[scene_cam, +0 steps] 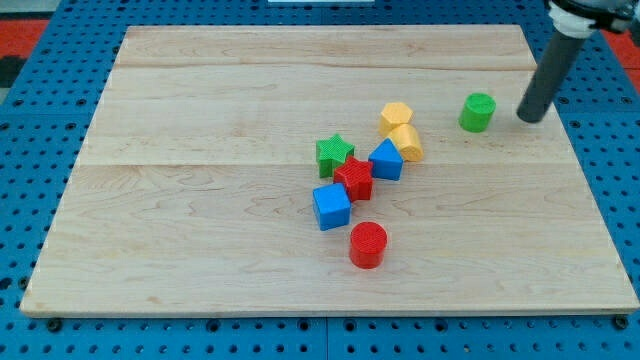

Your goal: Move the green circle to the top right of the board

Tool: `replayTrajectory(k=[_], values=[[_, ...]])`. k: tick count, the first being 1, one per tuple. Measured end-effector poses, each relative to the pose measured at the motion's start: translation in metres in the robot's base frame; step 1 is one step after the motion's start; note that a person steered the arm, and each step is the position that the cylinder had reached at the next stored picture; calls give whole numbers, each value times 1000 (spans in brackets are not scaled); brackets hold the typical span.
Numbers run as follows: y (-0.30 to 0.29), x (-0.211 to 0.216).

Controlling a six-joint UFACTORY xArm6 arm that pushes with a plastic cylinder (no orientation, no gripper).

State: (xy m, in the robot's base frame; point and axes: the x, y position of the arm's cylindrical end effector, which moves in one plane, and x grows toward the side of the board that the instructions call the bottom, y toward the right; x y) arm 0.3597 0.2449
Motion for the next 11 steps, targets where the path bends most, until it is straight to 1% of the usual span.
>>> replayTrajectory(k=[1,2,3,4,5,6,7,8,9,11], values=[[-20,5],[-22,47],[-65,45],[-87,-8],[-88,-32],[-83,0],[-46,12],[-62,-36],[-54,-60],[-56,-91]])
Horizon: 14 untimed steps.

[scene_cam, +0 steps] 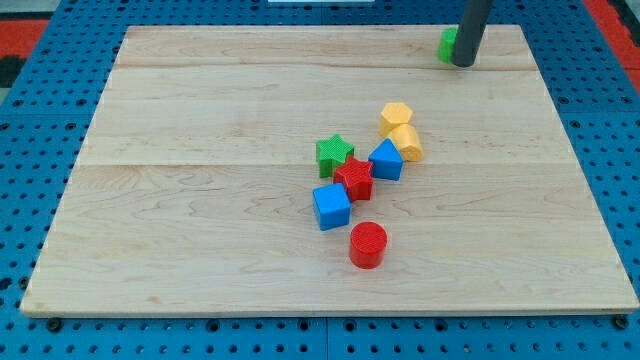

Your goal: Move the green circle to the top right of the board

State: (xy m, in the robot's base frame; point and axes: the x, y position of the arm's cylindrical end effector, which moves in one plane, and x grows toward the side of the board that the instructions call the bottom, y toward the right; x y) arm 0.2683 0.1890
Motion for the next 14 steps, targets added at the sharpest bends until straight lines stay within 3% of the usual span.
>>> replayTrajectory(k=[3,5,6,8,9,10,11,14], values=[[-1,38],[99,-21],[99,-60],[-1,-60],[-15,-31],[26,-19],[3,23],[-14,7]])
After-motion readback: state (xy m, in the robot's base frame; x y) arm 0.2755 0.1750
